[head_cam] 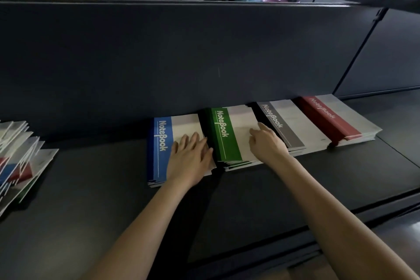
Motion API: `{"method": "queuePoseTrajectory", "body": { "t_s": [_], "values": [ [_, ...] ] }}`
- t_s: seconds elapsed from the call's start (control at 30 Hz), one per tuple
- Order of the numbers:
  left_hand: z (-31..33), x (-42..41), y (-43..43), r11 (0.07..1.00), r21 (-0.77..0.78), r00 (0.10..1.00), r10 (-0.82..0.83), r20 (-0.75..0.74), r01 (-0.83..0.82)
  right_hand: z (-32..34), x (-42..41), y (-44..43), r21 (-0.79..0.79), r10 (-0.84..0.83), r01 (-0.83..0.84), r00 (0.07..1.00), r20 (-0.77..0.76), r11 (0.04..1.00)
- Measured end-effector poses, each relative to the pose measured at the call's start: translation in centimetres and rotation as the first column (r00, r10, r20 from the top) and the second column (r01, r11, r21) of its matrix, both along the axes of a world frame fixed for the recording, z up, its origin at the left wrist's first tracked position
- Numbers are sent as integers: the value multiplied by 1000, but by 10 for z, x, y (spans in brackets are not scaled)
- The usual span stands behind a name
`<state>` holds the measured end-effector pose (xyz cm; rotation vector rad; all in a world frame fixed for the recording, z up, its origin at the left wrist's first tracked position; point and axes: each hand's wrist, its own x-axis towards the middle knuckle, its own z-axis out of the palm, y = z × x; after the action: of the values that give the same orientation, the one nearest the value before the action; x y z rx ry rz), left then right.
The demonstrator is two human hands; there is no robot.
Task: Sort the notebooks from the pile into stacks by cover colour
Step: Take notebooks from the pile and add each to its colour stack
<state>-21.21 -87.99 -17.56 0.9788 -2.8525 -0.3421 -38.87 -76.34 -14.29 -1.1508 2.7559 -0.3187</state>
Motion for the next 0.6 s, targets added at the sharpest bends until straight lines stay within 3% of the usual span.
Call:
{"method": "queuePoseTrajectory", "body": {
  "t_s": [0.13,0.6],
  "values": [
    [-1,0,0,1000,-4,1000,4,13,-4,3,0,-11,109,45,-46,999,6,993],
    [-3,-3,0,1000,-12,1000,24,5,-24,-18,3,-28,43,-14,16,999,-45,999]
  ]
}}
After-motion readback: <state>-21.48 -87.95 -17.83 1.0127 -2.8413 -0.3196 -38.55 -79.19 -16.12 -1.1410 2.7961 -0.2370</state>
